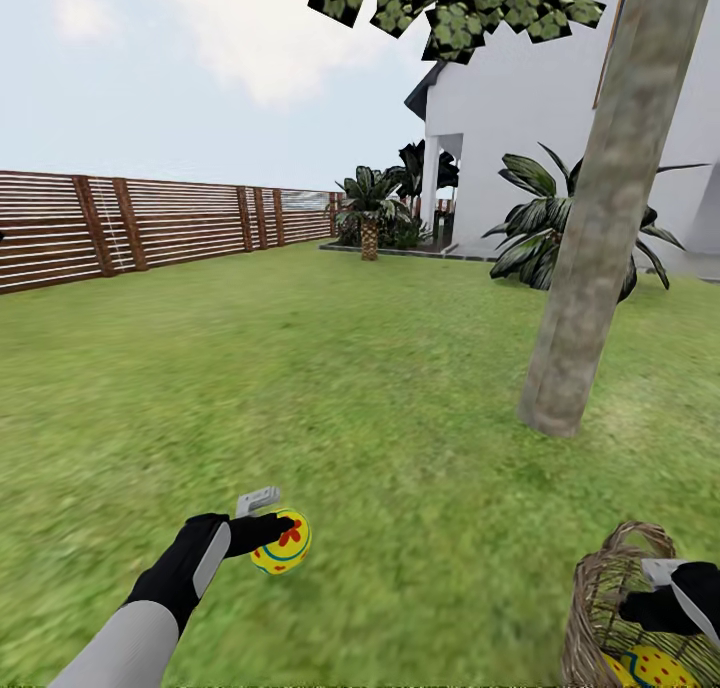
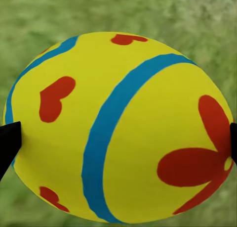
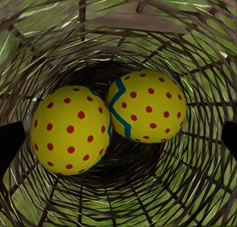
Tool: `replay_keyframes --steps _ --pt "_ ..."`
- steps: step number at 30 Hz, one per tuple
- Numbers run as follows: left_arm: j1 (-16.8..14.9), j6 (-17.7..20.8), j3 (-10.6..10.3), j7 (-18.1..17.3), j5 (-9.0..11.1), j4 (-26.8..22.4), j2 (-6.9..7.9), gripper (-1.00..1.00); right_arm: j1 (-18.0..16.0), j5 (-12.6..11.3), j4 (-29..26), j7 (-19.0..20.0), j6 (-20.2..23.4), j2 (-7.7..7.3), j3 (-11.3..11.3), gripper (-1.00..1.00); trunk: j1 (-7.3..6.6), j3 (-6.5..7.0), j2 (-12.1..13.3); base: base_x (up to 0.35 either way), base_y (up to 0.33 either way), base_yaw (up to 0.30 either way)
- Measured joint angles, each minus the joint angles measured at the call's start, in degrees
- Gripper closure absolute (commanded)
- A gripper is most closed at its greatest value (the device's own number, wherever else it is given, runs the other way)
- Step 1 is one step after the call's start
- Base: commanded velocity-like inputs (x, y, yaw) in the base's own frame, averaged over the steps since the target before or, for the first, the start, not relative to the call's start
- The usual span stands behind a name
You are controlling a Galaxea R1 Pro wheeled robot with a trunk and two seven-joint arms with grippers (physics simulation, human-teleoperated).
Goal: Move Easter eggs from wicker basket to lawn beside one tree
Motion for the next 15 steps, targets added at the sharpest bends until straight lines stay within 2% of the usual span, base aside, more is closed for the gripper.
replay_keyframes --steps 2,5,15 --pt "0.0 0.0 0.0 0.0 0.03 0.01 0.0 1.0 0.0 0.12 0.0 0.04 -0.16 0.13 0.01 -1.0 0.25 -0.4 -0.42 0.0 0.0 0.0" --pt "0.0 0.0 0.0 0.0 0.02 0.01 0.03 1.0 0.0 0.05 -0.01 0.02 -0.21 1.32 -0.02 -1.0 0.33 -1.06 -0.46 0.0 0.0 0.0" --pt "0.0 0.0 0.0 0.0 0.04 0.02 0.04 1.0 0.0 0.04 -0.27 0.06 -0.23 1.49 -0.08 -1.0 0.59 -3.28 -0.6 0.0 0.0 0.0"
